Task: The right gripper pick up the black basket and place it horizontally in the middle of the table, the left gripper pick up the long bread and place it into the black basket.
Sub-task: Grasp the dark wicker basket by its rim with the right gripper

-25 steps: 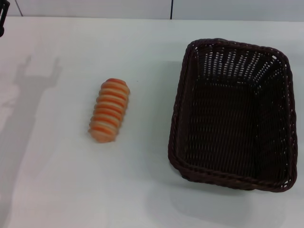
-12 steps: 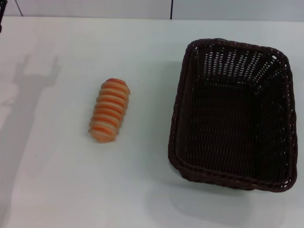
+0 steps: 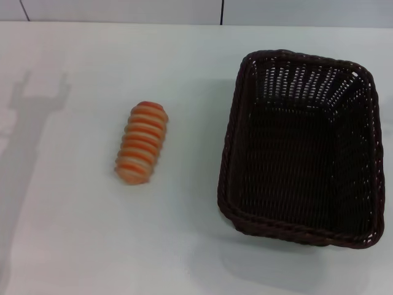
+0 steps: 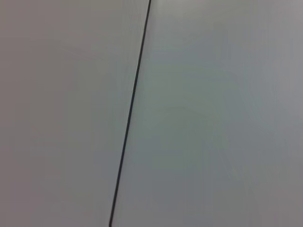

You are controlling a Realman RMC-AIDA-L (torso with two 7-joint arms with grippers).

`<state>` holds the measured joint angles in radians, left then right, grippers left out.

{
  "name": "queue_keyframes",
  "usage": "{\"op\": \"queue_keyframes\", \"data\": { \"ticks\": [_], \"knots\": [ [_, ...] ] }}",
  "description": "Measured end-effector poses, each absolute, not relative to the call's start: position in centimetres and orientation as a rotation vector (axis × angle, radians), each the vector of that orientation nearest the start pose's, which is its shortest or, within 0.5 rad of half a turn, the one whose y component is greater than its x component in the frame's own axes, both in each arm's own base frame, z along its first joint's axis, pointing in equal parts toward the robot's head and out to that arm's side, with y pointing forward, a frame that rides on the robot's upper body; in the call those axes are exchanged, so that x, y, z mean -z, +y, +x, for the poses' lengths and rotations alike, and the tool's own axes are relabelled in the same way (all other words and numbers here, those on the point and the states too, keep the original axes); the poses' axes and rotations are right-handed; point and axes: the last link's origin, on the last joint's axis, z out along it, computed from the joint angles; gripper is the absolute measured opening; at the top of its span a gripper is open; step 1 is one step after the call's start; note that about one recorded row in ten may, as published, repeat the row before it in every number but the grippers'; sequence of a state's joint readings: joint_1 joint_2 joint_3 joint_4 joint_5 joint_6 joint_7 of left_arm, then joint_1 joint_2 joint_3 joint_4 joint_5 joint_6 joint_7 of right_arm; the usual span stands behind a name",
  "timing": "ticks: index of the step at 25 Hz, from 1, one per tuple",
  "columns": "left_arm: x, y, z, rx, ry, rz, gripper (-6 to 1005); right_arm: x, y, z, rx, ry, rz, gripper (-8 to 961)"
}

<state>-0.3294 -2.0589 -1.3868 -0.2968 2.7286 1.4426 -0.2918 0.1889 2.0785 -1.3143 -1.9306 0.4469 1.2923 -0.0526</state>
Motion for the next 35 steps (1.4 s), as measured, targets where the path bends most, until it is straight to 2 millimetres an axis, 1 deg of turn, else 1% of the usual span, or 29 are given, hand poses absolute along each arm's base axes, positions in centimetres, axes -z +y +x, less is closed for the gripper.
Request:
{"op": "queue_keyframes", "data": {
  "ticks": [2,3,6,7,12,17,21,27,35],
  "knots": [
    [-5.5,31.6,-31.0,1.043,-0.359,-1.328,801,-10.3,32.0,19.2,-0.142,1.277,-1.872,702],
    [-5.8,31.6,-31.1,1.039,-0.358,-1.314,801,-10.3,32.0,19.2,-0.142,1.277,-1.872,702],
    [-6.0,31.6,-31.3,1.036,-0.358,-1.304,801,-9.6,31.4,18.9,-0.148,1.355,-1.905,702],
    [-6.4,31.6,-31.5,1.037,-0.355,-1.301,801,-9.4,31.0,19.0,-0.138,1.395,-1.903,702],
    [-6.4,31.6,-31.5,1.034,-0.353,-1.307,801,-8.9,30.1,19.5,-0.094,1.477,-1.888,703],
    [-6.3,31.5,-31.7,1.025,-0.36,-1.314,801,-8.2,29.7,19.9,-0.052,1.524,-1.887,702],
    [-6.2,31.5,-31.7,1.024,-0.36,-1.321,801,-8.0,29.5,20.2,-0.037,1.541,-1.879,702],
    [-6.1,30.9,-32.1,1.014,-0.364,-1.324,801,-7.2,29.3,20.9,-0.005,1.587,-1.879,703],
    [-6.2,30.7,-32.2,1.014,-0.363,-1.319,801,-6.3,29.2,21.3,0.018,1.611,-1.883,702]
  ]
}}
